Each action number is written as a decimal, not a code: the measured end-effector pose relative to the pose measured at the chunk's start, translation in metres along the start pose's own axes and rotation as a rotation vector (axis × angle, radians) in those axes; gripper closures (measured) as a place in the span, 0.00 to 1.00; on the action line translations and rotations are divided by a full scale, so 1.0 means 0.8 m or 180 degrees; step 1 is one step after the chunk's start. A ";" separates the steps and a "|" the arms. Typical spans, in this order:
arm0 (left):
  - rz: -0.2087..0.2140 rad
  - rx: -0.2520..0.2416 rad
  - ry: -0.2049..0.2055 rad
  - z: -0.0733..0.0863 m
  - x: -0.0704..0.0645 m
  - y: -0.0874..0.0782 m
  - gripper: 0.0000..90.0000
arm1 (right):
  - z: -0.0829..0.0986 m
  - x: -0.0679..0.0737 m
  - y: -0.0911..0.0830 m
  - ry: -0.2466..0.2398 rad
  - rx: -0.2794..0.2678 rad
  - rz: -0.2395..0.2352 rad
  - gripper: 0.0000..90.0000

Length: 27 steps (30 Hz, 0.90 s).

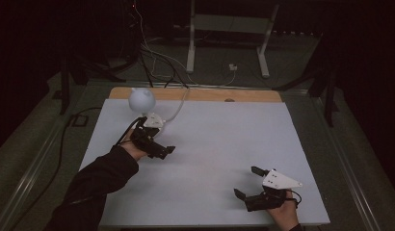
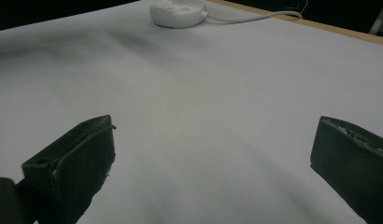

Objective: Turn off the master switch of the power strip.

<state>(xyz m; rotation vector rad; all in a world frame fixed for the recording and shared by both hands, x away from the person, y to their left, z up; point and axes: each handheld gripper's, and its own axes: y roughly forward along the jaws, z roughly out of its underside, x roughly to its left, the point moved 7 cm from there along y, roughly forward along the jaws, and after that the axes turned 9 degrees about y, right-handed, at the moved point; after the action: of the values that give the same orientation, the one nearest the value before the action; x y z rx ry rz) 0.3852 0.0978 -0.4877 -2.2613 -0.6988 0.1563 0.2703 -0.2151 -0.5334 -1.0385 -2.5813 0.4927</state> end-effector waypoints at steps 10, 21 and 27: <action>0.0069 -0.0044 0.0064 0.021 -0.023 -0.022 0.00 | 0.000 0.000 0.001 -0.0008 0.0007 0.0007 0.00; 0.0175 -0.0086 -0.0011 0.061 -0.047 -0.030 0.00 | 0.000 0.001 0.001 -0.0017 0.0013 0.0009 0.00; 0.0189 -0.0095 -0.0021 0.081 -0.059 -0.035 0.00 | 0.001 0.001 0.001 -0.0023 0.0019 0.0014 0.00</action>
<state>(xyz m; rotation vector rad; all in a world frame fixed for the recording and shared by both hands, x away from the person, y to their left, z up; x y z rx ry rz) 0.3128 0.1293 -0.5191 -2.3122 -0.6417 0.1830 0.2703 -0.2140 -0.5343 -1.0424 -2.5827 0.5059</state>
